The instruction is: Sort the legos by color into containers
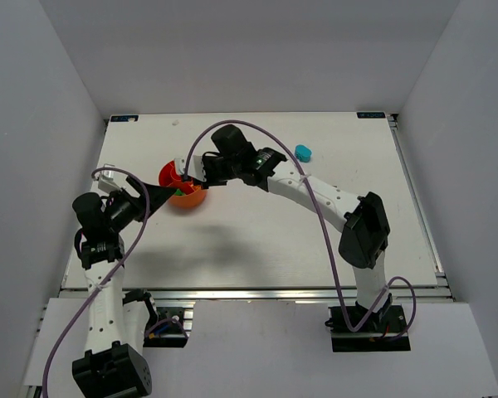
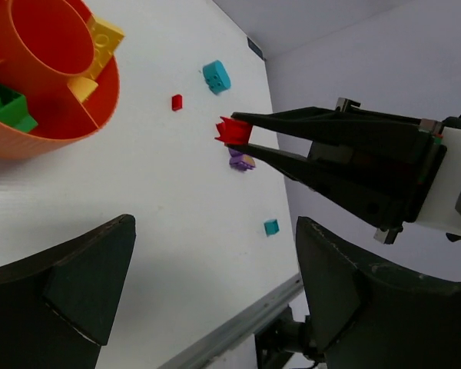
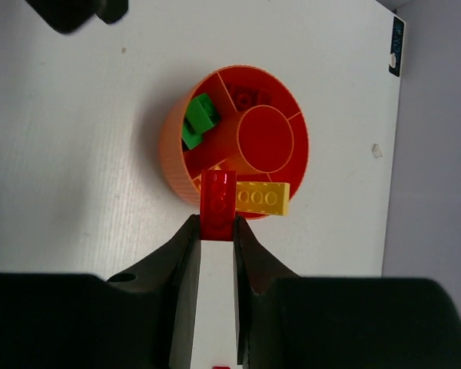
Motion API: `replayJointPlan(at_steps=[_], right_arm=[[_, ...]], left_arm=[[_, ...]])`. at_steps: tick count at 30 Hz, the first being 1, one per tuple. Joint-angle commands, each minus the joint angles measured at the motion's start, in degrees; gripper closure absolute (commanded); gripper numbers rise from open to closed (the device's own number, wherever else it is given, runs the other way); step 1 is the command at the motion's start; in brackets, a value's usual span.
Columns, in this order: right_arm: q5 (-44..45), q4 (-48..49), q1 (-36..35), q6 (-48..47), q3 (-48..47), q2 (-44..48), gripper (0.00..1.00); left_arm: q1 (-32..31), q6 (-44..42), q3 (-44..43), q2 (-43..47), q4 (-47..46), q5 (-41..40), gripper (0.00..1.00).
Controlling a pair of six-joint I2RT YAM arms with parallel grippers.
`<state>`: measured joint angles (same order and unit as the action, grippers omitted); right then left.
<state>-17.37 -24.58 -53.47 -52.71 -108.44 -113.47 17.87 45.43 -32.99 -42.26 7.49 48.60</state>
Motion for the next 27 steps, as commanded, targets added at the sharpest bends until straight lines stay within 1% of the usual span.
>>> replayJointPlan(at_steps=[1,5,9,15,20,23,24,27], right_arm=[[-2.93,3.92,-1.02,4.18,1.39,5.27,1.0],[-5.83,3.75,-2.33,6.47,2.53,7.29,1.0],[-9.08,2.78,-3.92,9.2,2.01,7.39,1.0],[-9.97,2.52,-5.85,10.61,1.65,6.42,1.0],[-9.53,3.13,-6.55,11.22,1.39,5.28,1.0],[-9.79,3.66,-6.73,11.92,0.78,4.93,1.0],[-9.88,3.66,-6.82,12.1,0.6,4.84,1.0],[-9.62,3.92,-6.91,12.8,-0.01,4.4,1.0]], left_arm=[[-0.2,5.72,1.26,-0.54,-5.46,4.4,0.06],[-0.2,6.16,1.97,-1.33,-6.6,5.28,0.1],[-0.2,6.16,1.88,-2.65,-7.05,5.98,0.14],[-0.2,7.13,1.97,-3.27,-10.03,7.39,0.21],[-0.2,9.59,2.84,-3.0,-12.05,9.49,0.24],[-0.2,10.29,3.98,-3.0,-13.02,10.02,0.3],[-0.2,10.55,4.34,-2.92,-13.55,10.46,0.34],[-0.2,12.05,5.74,-2.92,-15.39,11.43,0.42]])
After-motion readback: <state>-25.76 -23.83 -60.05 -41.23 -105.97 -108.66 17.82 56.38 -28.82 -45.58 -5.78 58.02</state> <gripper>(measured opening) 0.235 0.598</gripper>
